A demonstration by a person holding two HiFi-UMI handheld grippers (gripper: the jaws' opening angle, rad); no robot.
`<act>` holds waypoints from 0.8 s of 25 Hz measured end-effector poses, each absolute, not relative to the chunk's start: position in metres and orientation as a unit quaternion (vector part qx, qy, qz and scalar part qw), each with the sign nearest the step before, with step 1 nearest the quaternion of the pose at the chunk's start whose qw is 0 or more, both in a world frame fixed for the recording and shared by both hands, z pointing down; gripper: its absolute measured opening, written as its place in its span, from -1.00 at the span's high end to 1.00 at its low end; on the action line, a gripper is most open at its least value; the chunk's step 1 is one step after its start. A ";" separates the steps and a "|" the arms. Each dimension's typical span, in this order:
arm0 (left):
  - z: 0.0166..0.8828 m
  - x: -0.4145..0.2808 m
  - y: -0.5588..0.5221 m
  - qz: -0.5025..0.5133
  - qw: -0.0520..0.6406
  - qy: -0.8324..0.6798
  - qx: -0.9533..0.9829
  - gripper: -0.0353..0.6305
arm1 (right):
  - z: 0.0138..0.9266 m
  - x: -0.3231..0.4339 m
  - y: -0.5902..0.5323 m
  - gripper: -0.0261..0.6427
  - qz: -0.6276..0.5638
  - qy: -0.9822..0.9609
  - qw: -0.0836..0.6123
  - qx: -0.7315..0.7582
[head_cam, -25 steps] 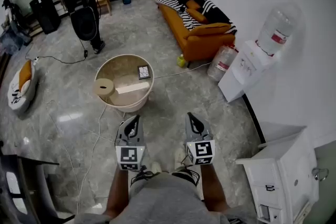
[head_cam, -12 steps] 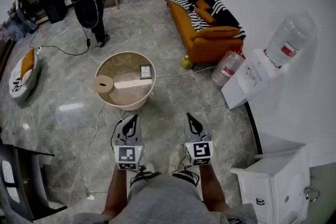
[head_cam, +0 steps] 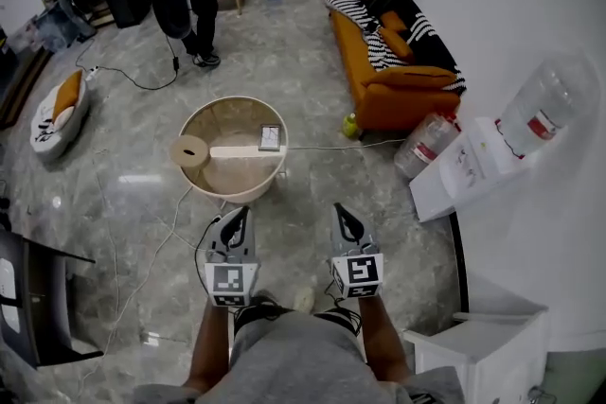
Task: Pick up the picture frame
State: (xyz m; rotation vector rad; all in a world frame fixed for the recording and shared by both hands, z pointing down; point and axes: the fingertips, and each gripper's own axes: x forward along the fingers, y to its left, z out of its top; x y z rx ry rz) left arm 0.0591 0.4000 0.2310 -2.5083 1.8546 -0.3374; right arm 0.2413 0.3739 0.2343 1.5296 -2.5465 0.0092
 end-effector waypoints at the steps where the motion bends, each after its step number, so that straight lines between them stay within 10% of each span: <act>1: 0.232 0.062 0.398 -0.107 0.002 0.596 -0.796 0.84 | 0.237 0.244 0.370 0.92 0.002 -0.857 0.086 0.508; 20: 0.248 0.067 0.264 -0.120 -0.006 0.610 -0.783 0.84 | 0.257 0.247 0.241 0.93 0.018 -0.867 0.079 0.491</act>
